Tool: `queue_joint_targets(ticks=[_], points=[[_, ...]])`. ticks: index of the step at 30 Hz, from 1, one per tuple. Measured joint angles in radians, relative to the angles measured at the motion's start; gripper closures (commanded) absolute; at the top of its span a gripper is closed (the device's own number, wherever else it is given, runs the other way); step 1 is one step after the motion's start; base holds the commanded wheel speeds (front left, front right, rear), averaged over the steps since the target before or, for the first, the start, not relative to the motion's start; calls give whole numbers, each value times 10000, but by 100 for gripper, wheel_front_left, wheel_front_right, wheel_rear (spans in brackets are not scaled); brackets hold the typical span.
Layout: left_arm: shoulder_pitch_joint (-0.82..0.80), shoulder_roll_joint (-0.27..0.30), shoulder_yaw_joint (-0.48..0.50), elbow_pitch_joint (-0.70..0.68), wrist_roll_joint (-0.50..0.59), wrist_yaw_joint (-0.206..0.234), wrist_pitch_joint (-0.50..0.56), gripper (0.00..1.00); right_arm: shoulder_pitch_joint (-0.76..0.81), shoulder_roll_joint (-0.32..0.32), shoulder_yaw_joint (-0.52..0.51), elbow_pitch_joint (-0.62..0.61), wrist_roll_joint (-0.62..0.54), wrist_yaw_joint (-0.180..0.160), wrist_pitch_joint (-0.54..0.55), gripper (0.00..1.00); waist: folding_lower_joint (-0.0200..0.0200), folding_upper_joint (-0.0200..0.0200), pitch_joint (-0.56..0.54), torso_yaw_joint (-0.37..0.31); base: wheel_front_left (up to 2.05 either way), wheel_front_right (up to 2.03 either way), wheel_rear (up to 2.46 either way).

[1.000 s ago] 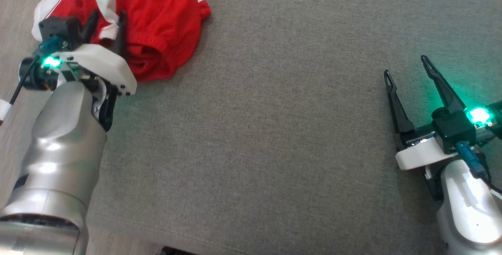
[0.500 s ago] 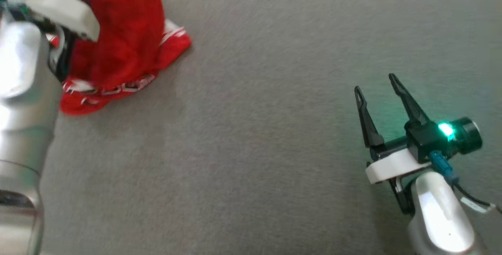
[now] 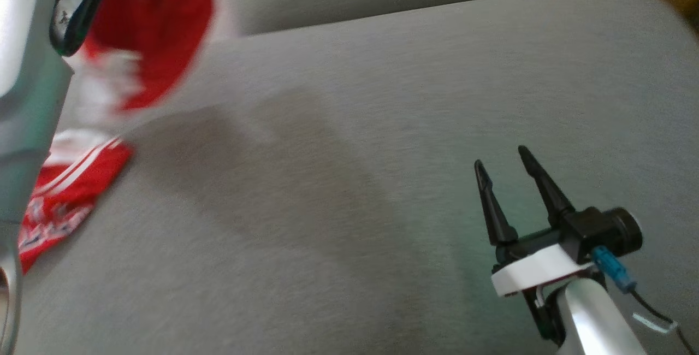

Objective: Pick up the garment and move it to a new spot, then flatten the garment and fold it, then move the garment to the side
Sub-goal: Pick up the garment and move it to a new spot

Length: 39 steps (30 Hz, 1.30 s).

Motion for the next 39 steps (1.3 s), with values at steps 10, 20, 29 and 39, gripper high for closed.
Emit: queue_joint_targets(ticks=[10, 20, 29, 39], points=[[639, 73, -378, -1367, -579, 0, 571, 100, 180, 25, 238, -169, 516, 0, 0, 0, -1, 0, -340, -2440, 0, 0, 0], [3926, -311, -2199, -1503, -732, 0, -612, 100, 145, 46, 276, -40, 755, 0, 0, 0, 4, 0, 582, -2984, 0, 0, 0], [7252, -2205, -3262, 311, -546, 1154, -3221, 0, 119, 56, 272, 136, 759, 0, 0, 0, 1, 0, 725, -1584, 0, 0, 0], [11535, -2928, 1833, -2357, -48, 2550, -3315, 0, 1061, 75, -640, 491, 805, 0, 4, 0, -2, 0, -168, 638, 0, 0, 0]])
